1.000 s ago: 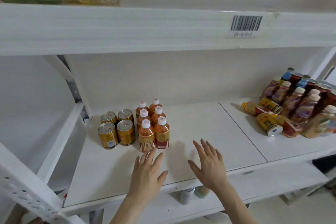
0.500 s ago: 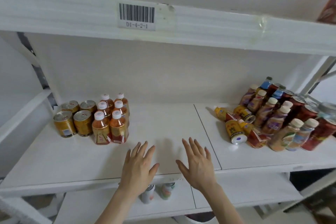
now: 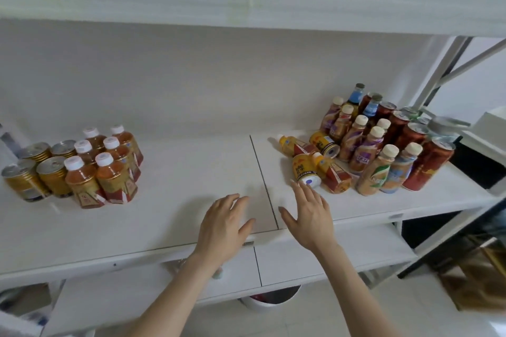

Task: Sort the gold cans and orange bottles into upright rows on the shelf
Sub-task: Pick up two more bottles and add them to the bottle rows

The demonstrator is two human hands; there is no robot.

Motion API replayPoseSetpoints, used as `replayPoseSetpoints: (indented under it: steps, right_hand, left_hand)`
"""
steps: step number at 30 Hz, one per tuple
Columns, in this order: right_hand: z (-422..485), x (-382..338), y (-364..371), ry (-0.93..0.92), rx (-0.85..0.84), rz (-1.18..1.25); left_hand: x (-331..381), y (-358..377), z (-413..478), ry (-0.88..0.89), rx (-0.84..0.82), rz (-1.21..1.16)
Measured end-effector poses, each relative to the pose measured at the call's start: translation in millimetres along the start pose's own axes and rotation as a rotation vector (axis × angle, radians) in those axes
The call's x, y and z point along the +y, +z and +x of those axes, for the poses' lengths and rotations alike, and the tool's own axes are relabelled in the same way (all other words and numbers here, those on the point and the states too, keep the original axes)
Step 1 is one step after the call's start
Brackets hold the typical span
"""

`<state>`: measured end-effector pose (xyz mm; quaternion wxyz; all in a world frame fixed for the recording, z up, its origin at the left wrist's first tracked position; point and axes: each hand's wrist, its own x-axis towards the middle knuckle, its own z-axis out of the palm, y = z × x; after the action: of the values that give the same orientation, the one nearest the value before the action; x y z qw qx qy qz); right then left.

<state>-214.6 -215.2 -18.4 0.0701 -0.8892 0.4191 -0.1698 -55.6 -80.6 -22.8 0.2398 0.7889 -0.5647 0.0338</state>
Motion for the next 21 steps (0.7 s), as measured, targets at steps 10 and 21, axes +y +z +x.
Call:
replayPoseSetpoints:
  steps: [10, 21]
  right_hand:
    - [59.3, 116.9, -32.7, -0.032, -0.030, 0.056]
    - [106.7, 165.6, -19.9, -0.038, -0.204, 0.157]
  left_hand:
    - [90.0, 65.0, 91.8, -0.125, -0.016, -0.085]
    - [130.4, 108.6, 168.0, -0.290, -0.046, -0.155]
